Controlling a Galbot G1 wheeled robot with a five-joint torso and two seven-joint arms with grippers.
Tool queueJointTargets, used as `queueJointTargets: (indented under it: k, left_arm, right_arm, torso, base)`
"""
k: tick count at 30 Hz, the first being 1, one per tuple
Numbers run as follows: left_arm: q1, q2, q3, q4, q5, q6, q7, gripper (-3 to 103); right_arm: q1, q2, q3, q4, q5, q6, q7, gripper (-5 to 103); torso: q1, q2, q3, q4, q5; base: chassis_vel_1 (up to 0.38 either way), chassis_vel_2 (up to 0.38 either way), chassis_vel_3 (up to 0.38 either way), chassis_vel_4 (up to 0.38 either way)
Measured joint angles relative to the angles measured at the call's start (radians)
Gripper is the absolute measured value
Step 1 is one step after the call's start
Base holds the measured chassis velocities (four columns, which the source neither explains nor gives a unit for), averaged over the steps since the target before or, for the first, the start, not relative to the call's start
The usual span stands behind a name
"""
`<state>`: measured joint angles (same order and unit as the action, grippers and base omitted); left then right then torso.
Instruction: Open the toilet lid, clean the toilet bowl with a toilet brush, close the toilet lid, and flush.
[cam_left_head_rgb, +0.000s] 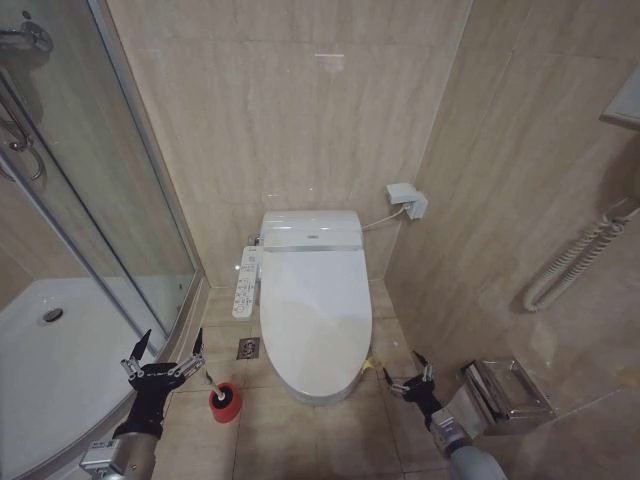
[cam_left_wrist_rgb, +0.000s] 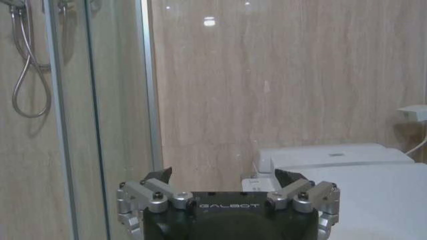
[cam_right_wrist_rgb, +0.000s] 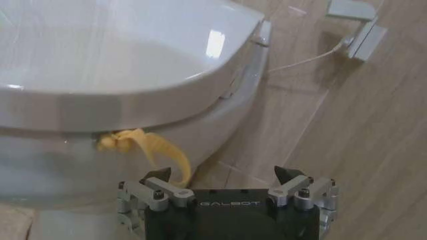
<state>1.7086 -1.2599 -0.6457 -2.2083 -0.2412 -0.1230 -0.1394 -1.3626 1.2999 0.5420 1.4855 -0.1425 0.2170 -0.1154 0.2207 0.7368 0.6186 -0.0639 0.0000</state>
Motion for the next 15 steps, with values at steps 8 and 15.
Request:
queueJointTargets:
  k: [8, 15]
  left_arm:
    - [0.0, 0.0, 0.0, 0.0, 0.0, 0.0, 0.0, 100]
    - [0.0, 0.0, 0.0, 0.0, 0.0, 0.0, 0.0, 100]
  right_arm:
    - [0.04, 0.027, -0.029, -0.069, -0.004, 0.008, 0.012, 100]
    - [0.062, 0.032, -0.047, -0.098, -0.004, 0.018, 0.012, 99]
  torso:
    - [0.0, 0.0, 0.0, 0.0, -0.0001]
    - [0.0, 0.0, 0.0, 0.0001, -0.0001]
  base:
    - [0.0, 0.0, 0.0, 0.0]
    - [0.0, 0.0, 0.0, 0.0]
